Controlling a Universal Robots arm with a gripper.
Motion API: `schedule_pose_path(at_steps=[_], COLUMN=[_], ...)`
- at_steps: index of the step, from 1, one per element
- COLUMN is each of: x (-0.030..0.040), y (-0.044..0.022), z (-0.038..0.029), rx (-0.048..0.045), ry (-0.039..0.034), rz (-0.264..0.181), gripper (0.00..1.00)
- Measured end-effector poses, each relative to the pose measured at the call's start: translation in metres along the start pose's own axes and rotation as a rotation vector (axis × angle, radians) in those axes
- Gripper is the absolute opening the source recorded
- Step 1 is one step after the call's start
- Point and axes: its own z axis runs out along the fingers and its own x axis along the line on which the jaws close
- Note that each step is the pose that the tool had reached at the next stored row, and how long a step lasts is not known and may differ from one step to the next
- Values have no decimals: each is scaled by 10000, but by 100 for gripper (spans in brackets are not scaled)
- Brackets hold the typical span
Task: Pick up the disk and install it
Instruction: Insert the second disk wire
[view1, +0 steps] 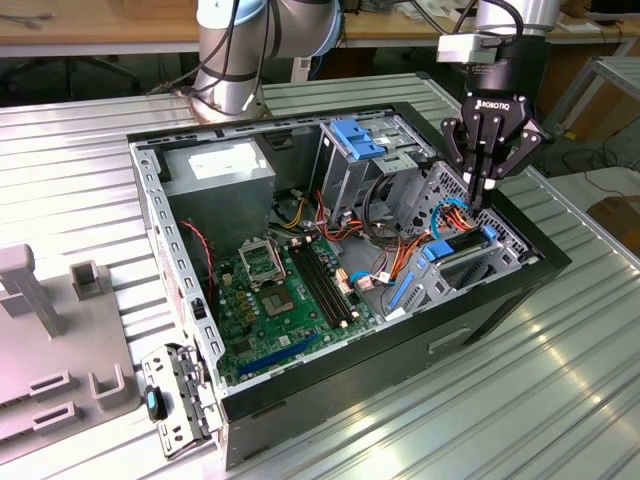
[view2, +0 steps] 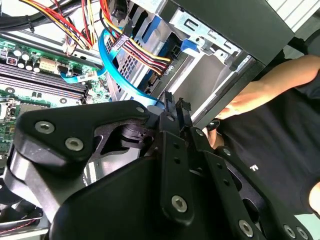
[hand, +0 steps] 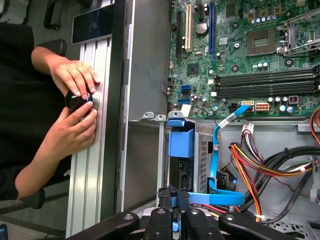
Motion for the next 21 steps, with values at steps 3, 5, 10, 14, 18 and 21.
schedule_pose_path(at_steps=[3, 5, 10, 14, 18, 21], x=[0, 0, -1, -1, -1, 7], y=[0, 0, 0, -1, 1, 19], z=[0, 0, 1, 2, 4, 10], rx=[0, 0, 0, 0, 5, 33], ry=[-1, 0, 0, 0, -137, -860], rz=[0, 0, 0, 1, -13, -82], gripper=[16, 16, 16, 16, 16, 16])
